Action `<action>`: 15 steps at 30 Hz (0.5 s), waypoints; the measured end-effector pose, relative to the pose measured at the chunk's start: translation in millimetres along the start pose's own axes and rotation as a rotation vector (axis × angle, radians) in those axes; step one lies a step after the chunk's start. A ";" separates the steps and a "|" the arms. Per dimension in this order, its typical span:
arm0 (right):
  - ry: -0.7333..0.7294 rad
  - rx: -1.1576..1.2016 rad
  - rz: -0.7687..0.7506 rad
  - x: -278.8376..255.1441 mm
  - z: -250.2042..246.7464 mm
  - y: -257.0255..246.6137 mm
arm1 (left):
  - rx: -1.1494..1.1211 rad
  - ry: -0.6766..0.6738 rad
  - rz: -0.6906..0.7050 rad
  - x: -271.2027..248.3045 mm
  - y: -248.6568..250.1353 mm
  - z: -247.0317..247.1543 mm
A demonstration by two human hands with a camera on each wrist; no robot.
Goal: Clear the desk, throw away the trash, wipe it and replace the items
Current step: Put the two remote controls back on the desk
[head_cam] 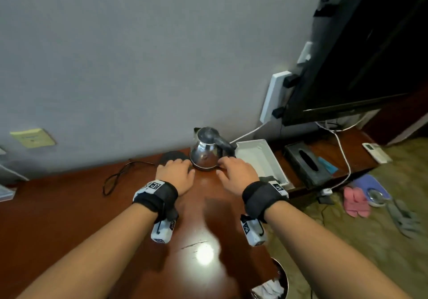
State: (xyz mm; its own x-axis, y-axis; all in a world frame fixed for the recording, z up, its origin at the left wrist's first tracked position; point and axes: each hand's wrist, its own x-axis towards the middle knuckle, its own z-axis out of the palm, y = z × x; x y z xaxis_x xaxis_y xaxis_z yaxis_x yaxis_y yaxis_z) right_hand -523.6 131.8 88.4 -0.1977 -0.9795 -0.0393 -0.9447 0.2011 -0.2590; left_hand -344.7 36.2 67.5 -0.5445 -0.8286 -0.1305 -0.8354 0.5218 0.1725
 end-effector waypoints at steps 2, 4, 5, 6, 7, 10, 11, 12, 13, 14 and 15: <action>0.022 0.014 0.032 -37.6 -14.0 31.4 | 0.010 -0.002 0.037 -15.9 49.4 2.5; 0.024 0.021 0.067 -78.1 -26.7 64.3 | 0.004 -0.015 0.075 -33.6 100.8 9.1; 0.029 0.020 0.083 -98.6 -32.9 80.5 | -0.005 -0.019 0.094 -41.6 125.6 13.0; 0.030 0.011 0.100 -118.8 -38.7 97.4 | -0.014 -0.024 0.113 -49.1 150.5 16.7; 0.029 -0.004 0.117 -138.5 -44.9 114.4 | -0.019 -0.030 0.130 -55.7 175.4 20.9; 0.011 -0.036 0.194 -193.7 -64.7 169.4 | -0.010 -0.039 0.195 -73.5 249.2 31.9; 0.000 -0.033 0.225 -209.6 -70.9 188.5 | -0.007 -0.046 0.215 -78.5 272.6 35.1; -0.009 -0.028 0.256 -223.4 -77.4 207.9 | -0.006 -0.054 0.232 -82.3 295.3 37.8; -0.011 -0.023 0.286 -235.4 -84.2 226.9 | -0.003 -0.062 0.250 -84.1 316.2 40.6; -0.006 -0.023 0.314 -245.6 -90.1 246.7 | 0.001 -0.073 0.271 -84.1 336.0 43.7; 0.003 -0.025 0.339 -254.6 -95.6 266.6 | 0.007 -0.083 0.294 -82.4 354.2 46.7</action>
State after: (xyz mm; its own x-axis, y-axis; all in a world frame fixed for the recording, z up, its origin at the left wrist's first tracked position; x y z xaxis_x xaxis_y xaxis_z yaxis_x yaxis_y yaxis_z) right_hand -750.1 436.2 121.6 -0.5027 -0.8566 -0.1159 -0.8311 0.5158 -0.2078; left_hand -599.2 298.8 93.8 -0.7671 -0.6223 -0.1557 -0.6414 0.7386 0.2078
